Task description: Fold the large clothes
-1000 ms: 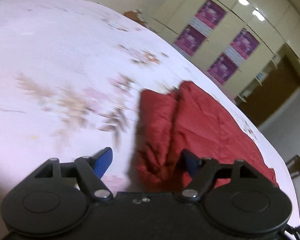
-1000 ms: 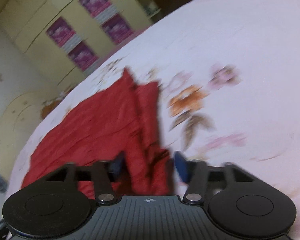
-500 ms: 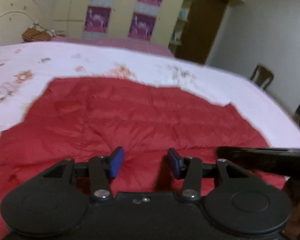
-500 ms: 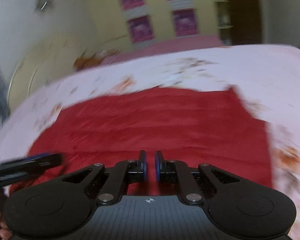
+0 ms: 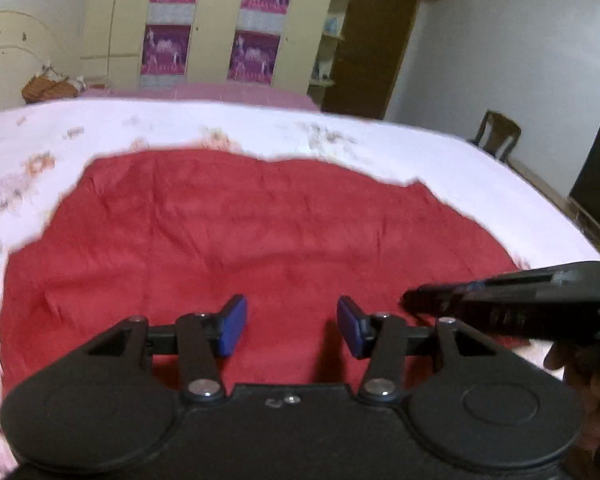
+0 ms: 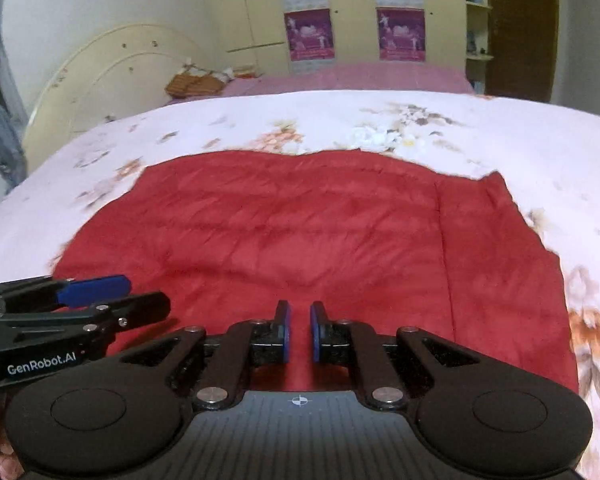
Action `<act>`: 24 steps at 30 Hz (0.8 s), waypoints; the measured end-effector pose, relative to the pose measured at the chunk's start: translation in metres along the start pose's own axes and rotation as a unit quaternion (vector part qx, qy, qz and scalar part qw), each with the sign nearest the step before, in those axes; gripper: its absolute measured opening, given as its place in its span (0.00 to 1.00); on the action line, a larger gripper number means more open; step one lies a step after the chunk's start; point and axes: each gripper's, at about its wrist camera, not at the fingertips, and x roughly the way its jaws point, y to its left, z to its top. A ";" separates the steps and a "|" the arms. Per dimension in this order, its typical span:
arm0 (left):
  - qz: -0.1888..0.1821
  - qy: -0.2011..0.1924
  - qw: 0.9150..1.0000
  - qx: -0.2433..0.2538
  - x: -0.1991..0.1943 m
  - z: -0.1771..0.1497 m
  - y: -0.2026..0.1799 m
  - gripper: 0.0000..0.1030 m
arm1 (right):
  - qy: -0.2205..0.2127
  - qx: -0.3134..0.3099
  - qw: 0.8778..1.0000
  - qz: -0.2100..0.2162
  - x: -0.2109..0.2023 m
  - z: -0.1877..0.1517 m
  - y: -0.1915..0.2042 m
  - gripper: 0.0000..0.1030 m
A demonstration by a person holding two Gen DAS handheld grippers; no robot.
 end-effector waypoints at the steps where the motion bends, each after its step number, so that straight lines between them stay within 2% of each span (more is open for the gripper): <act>1: 0.005 0.010 1.000 0.005 0.008 -0.004 -0.004 0.48 | 0.010 -0.008 1.000 0.001 0.003 -0.010 0.003 0.09; 4: 0.026 0.020 0.999 0.041 0.025 -0.010 -0.010 0.50 | 0.015 -0.023 0.999 -0.017 0.020 -0.025 0.008 0.09; 6: 0.029 0.027 0.999 0.027 0.023 -0.001 -0.008 0.46 | 0.016 -0.016 1.000 -0.016 0.021 -0.026 0.005 0.09; 8: 0.038 0.005 0.999 0.018 0.007 0.001 -0.005 0.46 | 0.003 -0.005 1.000 -0.026 0.008 -0.022 -0.001 0.09; 12: 0.081 -0.006 0.997 -0.004 -0.009 -0.013 0.020 0.47 | -0.038 0.027 0.994 -0.099 -0.033 -0.032 -0.042 0.09; 13: 0.087 0.001 0.996 -0.010 -0.008 -0.017 0.029 0.46 | -0.034 0.034 0.991 -0.122 -0.036 -0.036 -0.053 0.09; 14: 0.077 0.004 0.997 -0.018 -0.006 -0.020 0.035 0.45 | -0.019 0.042 0.989 -0.141 -0.033 -0.040 -0.065 0.09; 15: 0.073 0.006 0.997 -0.019 -0.005 -0.020 0.036 0.45 | 0.000 0.054 0.988 -0.146 -0.028 -0.046 -0.078 0.09; 17: 0.079 0.011 0.997 -0.021 -0.008 -0.014 0.031 0.43 | 0.003 0.060 0.989 -0.133 -0.021 -0.053 -0.087 0.09; 19: 0.080 -0.001 0.996 -0.038 -0.025 -0.011 0.032 0.49 | 0.000 0.066 0.988 -0.137 -0.027 -0.048 -0.085 0.09; 20: 0.087 -0.013 0.995 -0.050 -0.036 -0.012 0.037 0.63 | -0.012 0.078 0.988 -0.132 -0.034 -0.046 -0.086 0.09; 21: 0.097 -0.031 0.993 -0.068 -0.051 -0.015 0.042 0.81 | -0.034 0.087 0.988 -0.123 -0.045 -0.044 -0.084 0.09; 22: 0.102 -0.042 0.990 -0.087 -0.063 -0.020 0.047 0.85 | -0.049 0.087 0.988 -0.120 -0.051 -0.042 -0.081 0.10; 23: 0.105 -0.046 0.987 -0.115 -0.074 -0.027 0.054 0.85 | -0.059 0.083 0.988 -0.115 -0.057 -0.041 -0.077 0.10; 24: 0.106 -0.041 0.983 -0.144 -0.079 -0.033 0.059 0.80 | -0.063 0.077 0.989 -0.105 -0.061 -0.039 -0.071 0.31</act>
